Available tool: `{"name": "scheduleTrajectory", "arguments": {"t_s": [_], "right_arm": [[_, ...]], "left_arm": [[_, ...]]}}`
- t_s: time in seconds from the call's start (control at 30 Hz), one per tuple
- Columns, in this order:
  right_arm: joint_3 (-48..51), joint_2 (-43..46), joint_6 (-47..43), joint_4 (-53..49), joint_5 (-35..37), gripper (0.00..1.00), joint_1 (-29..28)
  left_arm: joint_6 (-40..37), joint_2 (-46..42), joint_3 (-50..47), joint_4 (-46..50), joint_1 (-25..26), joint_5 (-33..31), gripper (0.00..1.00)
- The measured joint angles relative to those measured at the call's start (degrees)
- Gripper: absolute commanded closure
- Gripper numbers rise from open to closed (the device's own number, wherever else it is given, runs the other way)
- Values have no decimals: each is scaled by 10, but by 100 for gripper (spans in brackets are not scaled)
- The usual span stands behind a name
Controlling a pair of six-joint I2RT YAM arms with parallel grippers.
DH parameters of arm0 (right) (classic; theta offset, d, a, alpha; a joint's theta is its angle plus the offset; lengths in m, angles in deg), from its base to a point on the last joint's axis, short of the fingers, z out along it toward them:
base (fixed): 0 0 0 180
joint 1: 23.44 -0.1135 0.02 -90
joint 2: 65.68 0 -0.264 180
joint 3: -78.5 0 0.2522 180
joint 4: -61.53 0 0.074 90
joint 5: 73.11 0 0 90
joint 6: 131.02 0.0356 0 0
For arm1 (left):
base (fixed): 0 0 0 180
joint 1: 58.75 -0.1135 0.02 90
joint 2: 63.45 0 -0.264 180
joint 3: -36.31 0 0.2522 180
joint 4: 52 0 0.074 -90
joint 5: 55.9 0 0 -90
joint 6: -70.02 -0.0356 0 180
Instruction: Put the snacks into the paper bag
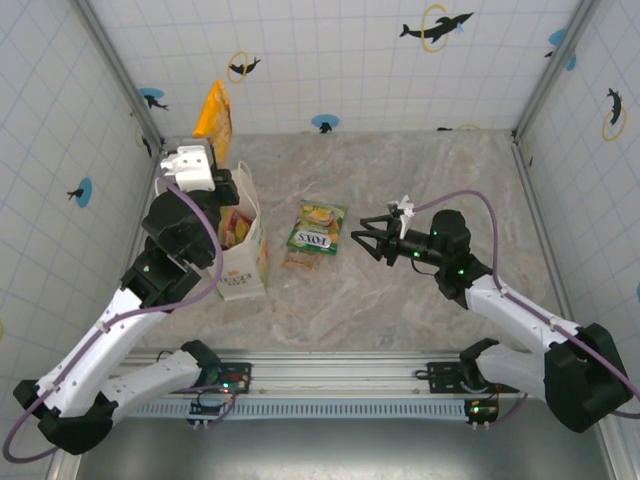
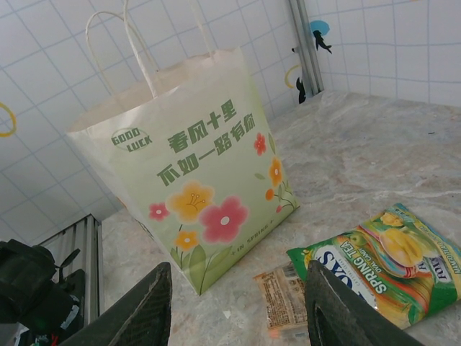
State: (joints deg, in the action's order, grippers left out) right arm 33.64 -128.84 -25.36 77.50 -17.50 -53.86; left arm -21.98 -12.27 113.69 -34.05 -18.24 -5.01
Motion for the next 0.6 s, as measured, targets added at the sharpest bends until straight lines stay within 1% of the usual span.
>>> {"name": "scheduleTrajectory", "arguments": {"t_s": [0.33,0.6], "right_arm": [[0,-20,-3,0,-2,50,0],[0,-23,-6,0,-6,50,0]], "left_arm": [[107,-4,-37,128,0,-37,95],[180,-20,-47,184,0,-45,93]]}}
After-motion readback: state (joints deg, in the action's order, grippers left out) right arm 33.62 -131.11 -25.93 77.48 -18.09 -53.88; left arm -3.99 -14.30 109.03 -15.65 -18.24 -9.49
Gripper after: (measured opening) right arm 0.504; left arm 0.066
